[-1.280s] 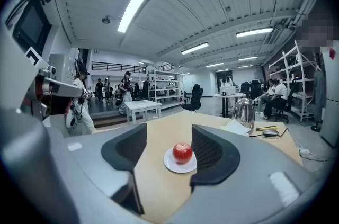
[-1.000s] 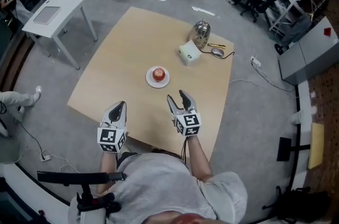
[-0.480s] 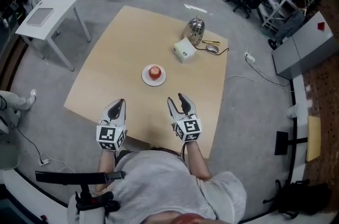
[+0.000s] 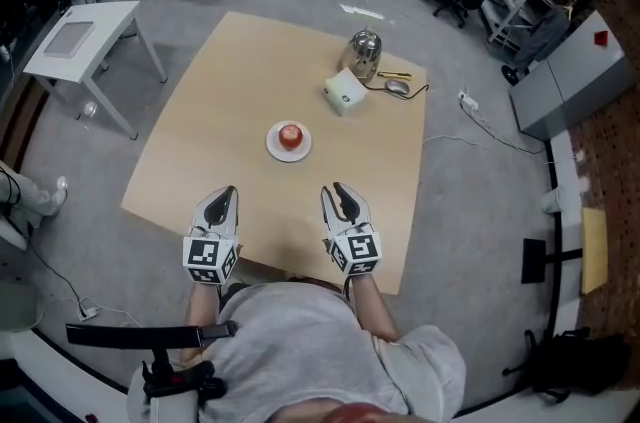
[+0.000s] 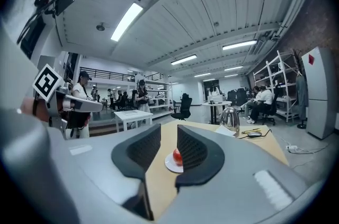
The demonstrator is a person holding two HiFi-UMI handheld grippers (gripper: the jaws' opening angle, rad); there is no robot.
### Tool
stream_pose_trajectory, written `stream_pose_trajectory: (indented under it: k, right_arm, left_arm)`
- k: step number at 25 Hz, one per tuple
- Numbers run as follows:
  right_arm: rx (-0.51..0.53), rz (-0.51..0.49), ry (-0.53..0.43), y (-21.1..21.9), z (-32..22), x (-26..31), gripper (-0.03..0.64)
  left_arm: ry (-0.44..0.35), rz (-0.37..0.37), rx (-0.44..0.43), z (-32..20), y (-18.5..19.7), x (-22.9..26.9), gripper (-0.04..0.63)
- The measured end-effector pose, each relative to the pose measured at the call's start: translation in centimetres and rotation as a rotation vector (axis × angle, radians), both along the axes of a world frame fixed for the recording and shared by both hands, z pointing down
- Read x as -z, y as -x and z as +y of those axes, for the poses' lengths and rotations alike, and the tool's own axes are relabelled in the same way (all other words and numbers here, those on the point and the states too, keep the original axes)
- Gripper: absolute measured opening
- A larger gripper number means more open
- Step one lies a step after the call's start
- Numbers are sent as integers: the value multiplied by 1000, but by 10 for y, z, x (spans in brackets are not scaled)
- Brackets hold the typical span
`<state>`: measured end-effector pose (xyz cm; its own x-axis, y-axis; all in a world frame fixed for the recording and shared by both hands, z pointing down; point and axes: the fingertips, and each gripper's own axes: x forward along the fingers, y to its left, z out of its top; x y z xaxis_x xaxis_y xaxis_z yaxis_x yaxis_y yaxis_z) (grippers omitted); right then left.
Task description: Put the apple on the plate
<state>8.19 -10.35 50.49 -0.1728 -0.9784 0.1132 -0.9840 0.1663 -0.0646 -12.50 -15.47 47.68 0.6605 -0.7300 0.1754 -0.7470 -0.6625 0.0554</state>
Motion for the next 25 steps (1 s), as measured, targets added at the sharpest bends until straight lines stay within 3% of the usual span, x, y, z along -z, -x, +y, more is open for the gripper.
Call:
stream_pose_trajectory:
  k: [16,25]
  right_arm:
    - [-34,3,-21,-7,7,5,6]
    - [-14,6,-8,-4,7,4,6]
  left_arm:
    - [0,-4,-13,1,-4,1,20]
    - [3,-2,-9,1,-3,1,20]
